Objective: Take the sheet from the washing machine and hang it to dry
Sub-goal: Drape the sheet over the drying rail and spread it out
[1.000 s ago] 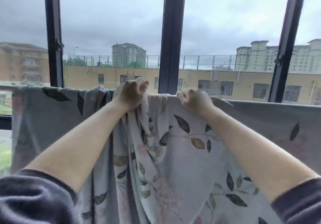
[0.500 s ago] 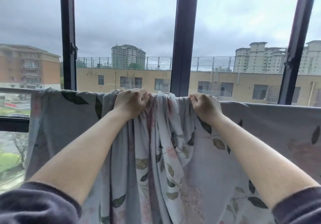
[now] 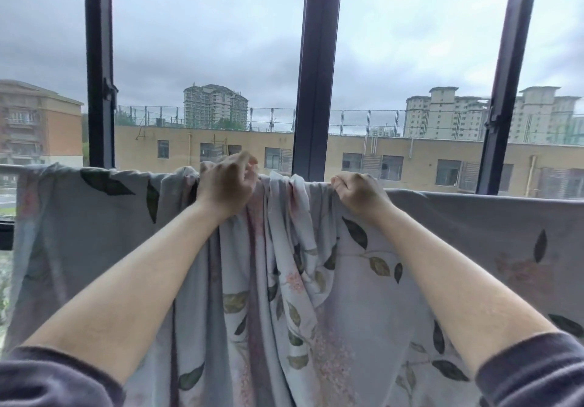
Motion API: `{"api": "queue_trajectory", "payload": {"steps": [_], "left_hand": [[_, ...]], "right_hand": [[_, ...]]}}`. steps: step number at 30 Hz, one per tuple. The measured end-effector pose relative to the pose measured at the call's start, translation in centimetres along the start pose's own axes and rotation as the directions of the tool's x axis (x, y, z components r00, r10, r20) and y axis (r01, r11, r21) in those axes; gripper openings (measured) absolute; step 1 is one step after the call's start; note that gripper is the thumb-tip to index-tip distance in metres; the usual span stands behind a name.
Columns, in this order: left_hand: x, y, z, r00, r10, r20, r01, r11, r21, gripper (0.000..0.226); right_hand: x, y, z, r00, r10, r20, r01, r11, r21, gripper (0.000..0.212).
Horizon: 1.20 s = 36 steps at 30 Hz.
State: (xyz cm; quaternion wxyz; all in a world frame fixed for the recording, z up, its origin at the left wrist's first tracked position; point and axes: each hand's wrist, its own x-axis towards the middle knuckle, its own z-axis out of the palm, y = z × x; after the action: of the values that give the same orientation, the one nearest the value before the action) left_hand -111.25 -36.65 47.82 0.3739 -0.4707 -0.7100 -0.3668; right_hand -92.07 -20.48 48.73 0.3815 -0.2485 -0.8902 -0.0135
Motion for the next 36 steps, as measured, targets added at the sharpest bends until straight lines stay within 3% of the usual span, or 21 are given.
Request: {"api": "queue_trajectory", "payload": {"steps": [2,3,8,13,16,20,26,28,31,34,36], "left_hand": [[-0.4,0.7,0.4,0.990,0.134,0.034,-0.134,0.991,-0.020,0.022],[-0.4,0.9,0.5,0.991,0.135,0.021,-0.133,0.990,-0.047,0.020],[0.6,-0.5,-0.4,1.000,-0.016,0.012,0.015,0.998,0.053,0.018],[0.2,-4.7,-3.0,0.983,-0.184,-0.013,0.182,0.959,0.216,0.025],[0.2,-4.4,-3.3,0.978,-0.205,0.022,0.196,0.958,0.207,0.026],[-2.0,-2.0,-2.0,0.997,-0.079,-0.007,0.080,0.993,0.091,0.024],[-12.3,0.7,3.3,1.000,0.019,0.002,-0.019,0.990,0.138,0.048],[-17.0,1.2,5.5,0.993,0.027,0.116,-0.053,0.971,0.231,0.049],[-22.5,1.8,8.1,0.940,-0.016,0.340,-0.063,0.973,0.220,0.053],[-26.3,1.8,10.2,0.870,0.003,0.493,-0.092,0.983,0.157,0.050],[-28.1,1.6,11.3,0.791,-0.038,0.611,-0.037,0.993,0.109,0.049]], "right_hand": [[0.0,0.5,-0.5,1.000,-0.010,0.019,0.009,1.000,0.027,0.041],[0.1,0.7,-0.6,1.000,-0.010,0.022,0.009,0.999,0.053,0.041],[0.3,1.2,0.1,0.989,0.088,-0.121,-0.078,0.994,0.082,0.025],[0.4,4.4,-1.1,0.950,0.234,-0.206,-0.217,0.971,0.105,0.030],[0.0,4.7,-1.3,0.971,0.184,-0.155,-0.182,0.983,0.027,0.029],[-1.8,4.5,-0.2,0.988,0.081,-0.132,-0.083,0.996,-0.010,0.024],[-11.9,3.2,7.5,0.943,-0.127,-0.308,0.128,0.992,-0.018,0.050],[-17.4,3.6,11.4,0.981,-0.082,-0.178,0.087,0.996,0.026,0.053],[-24.0,5.1,16.3,0.997,0.028,0.070,-0.030,0.999,0.036,0.059],[-28.5,6.5,18.9,0.943,0.174,0.285,-0.179,0.984,-0.007,0.061],[-30.6,7.7,19.8,0.880,0.276,0.387,-0.283,0.958,-0.039,0.061]]}}
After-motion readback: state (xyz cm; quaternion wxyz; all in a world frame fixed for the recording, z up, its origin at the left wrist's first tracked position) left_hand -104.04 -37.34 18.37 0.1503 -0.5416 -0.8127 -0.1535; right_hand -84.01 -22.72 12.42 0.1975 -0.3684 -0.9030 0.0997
